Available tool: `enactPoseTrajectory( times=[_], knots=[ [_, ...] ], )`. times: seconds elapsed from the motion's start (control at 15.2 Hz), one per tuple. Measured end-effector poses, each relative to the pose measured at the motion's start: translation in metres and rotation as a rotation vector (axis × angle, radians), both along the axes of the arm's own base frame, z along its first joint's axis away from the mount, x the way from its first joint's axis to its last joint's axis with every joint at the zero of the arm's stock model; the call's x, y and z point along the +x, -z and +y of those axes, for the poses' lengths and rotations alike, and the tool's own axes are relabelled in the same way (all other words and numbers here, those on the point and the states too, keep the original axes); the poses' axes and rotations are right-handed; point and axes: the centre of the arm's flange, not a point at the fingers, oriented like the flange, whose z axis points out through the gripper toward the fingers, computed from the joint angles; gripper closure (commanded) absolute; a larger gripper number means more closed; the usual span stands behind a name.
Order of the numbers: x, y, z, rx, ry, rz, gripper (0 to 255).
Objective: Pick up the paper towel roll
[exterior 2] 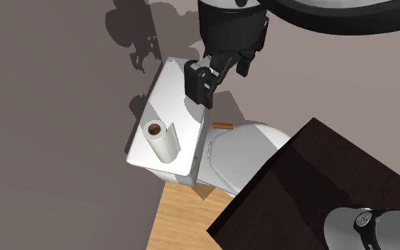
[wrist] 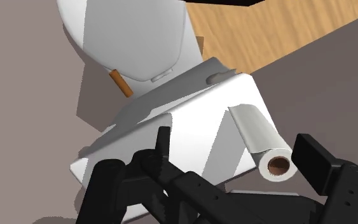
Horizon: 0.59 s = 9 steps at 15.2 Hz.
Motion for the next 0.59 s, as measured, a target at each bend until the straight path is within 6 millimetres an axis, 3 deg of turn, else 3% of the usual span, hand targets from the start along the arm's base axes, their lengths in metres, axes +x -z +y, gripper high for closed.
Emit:
enactPoseTrajectory(
  times=[0.59],
  knots=[
    [0.07,0.072,0.054,0.01,-0.02,-0.013,0]
  ],
)
